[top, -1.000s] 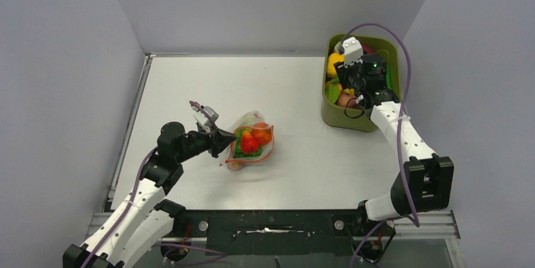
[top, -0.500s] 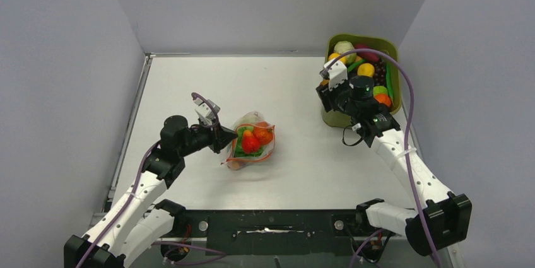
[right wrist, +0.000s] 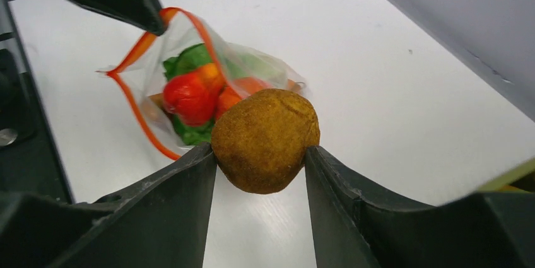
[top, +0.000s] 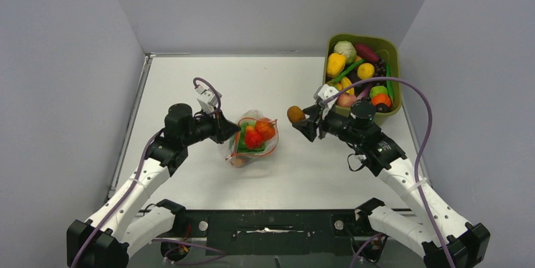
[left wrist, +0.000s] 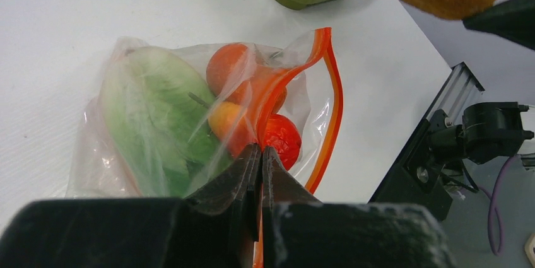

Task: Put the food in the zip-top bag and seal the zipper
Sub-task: Place the fake fruit in the zipper food storage bag.

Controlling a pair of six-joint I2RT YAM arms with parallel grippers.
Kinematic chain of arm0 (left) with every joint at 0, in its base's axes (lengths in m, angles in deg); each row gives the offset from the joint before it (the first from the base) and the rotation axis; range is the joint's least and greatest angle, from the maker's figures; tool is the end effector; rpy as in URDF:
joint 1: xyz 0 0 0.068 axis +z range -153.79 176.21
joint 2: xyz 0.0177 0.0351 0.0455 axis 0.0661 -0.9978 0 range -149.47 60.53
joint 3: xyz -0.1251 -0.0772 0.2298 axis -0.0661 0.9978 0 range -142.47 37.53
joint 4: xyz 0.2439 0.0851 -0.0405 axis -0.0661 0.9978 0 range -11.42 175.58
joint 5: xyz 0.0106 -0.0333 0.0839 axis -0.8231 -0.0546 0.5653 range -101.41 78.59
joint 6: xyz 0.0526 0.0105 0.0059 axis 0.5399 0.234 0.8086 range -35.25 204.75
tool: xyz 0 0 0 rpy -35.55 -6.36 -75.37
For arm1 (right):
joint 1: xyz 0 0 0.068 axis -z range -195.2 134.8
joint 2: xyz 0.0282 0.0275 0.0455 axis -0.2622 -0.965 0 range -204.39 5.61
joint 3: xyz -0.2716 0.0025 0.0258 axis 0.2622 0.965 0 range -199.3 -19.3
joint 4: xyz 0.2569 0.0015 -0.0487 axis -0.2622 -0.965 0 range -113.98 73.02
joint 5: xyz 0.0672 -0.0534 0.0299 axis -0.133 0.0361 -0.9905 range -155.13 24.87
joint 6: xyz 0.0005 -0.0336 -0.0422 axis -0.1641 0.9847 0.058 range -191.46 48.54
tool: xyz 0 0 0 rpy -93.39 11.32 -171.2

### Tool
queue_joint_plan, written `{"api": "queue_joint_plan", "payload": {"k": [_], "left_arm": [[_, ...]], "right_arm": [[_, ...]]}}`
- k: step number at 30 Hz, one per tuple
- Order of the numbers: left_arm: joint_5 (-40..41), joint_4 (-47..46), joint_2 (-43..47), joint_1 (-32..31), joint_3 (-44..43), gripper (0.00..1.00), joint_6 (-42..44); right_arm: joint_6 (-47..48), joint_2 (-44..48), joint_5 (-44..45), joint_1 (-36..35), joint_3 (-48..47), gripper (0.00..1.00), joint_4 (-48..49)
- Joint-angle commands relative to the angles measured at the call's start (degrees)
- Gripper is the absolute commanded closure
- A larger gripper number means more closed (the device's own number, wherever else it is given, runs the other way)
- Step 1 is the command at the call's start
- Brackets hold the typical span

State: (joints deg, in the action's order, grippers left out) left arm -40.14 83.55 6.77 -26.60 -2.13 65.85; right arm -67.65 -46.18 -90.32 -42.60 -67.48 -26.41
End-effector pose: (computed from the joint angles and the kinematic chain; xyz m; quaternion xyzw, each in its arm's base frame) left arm 0.1920 -0.0994 0.2905 0.1708 0.7836 -0.3889 0.4533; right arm 0.1780 0.1094 0.3415 -0.3362 0.6993 0.2912 0.5596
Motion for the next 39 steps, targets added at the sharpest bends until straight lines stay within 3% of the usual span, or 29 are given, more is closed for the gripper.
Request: {"api": "queue_joint_plan", "payload": {"k": [1, 12, 24, 39], "left_arm": [[-0.3, -1.9, -0.2, 0.1, -4.7, 1.0, -1.7], [-1.7, -1.2, 0.9, 0.1, -5.4, 1.0, -3.3], [-3.4, -3.4, 2.6, 0.2, -4.3, 1.0, -5.4], [-5.4, -4.9, 2.6, 0.2, -3.6, 1.0, -6.2]], "right_arm": [[-5.3, 1.3, -3.0, -5.2, 1.4, 0.56, 7.1], [-7.7, -6.6, -3.2, -15.7, 3.4, 0.54, 20.4], [-2.4, -21.5, -9.0, -16.6, 1.9, 0.52, 30.8], [-1.1, -34.8, -5.0, -16.7, -2.2, 0.51, 38.8]]}}
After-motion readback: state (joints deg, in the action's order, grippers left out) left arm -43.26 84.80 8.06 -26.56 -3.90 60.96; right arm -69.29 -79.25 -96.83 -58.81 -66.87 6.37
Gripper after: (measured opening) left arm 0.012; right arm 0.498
